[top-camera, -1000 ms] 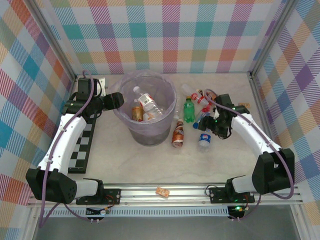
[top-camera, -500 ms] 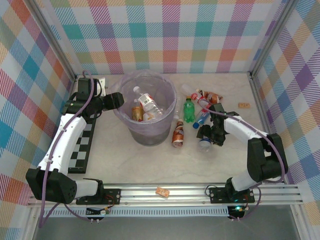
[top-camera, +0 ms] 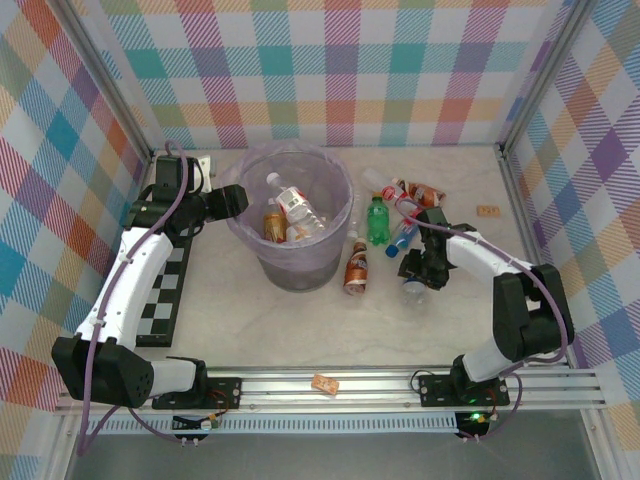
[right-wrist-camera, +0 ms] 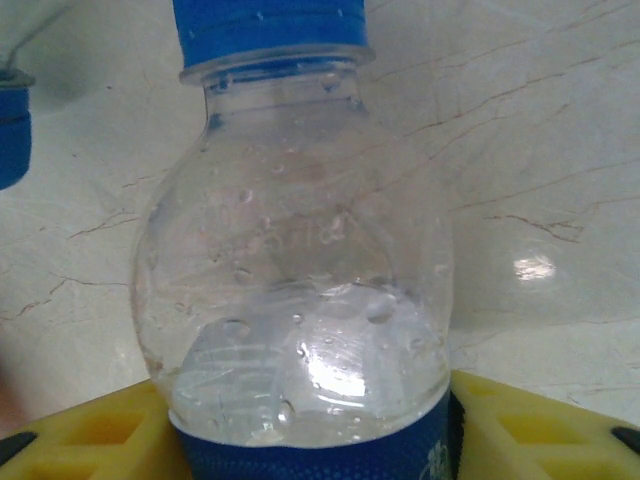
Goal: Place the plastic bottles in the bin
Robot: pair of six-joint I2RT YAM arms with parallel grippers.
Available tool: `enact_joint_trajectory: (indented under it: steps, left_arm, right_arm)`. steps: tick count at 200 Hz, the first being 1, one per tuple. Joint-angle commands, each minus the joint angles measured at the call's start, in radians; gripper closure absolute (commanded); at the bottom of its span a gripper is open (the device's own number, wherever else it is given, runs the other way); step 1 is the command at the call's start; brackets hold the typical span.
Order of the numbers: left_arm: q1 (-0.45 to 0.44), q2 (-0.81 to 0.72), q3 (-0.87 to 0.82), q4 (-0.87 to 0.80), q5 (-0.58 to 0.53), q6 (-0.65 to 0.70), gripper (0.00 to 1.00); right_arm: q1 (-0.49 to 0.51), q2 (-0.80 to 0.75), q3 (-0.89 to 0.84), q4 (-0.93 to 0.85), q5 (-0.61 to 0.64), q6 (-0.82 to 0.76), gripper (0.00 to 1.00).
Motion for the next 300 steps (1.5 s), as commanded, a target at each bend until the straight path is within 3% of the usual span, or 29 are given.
enact_joint_trajectory:
  steps: [1,62,140,191,255,300]
  left_arm:
    - [0.014,0.003,-0.010,-0.018,-0.025,0.019,0.29]
    - [0.015,0.004,-0.010,-0.016,-0.023,0.018,0.29]
    - [0.015,0.003,-0.009,-0.021,-0.026,0.019,0.29]
    - [0.015,0.004,-0.010,-0.019,-0.021,0.020,0.29]
    - [0.015,0.004,-0.009,-0.021,-0.026,0.021,0.29]
    - [0.016,0.006,-0.007,-0.022,-0.025,0.022,0.29]
  right_arm:
    - [0.002,-0.060,0.026,-0.063,0.020,-0.005,0.44]
    - [0.016,-0.218,0.146,-0.188,-0.023,-0.081,0.46]
    - [0.197,-0.234,0.529,-0.393,0.002,-0.232,0.46]
    - [0.319,-0.111,0.862,-0.511,0.043,-0.275,0.46]
    - [0.492,0.128,1.259,-0.530,0.043,-0.311,0.46]
    - [0.543,0.315,1.473,-0.528,0.086,-0.345,0.47]
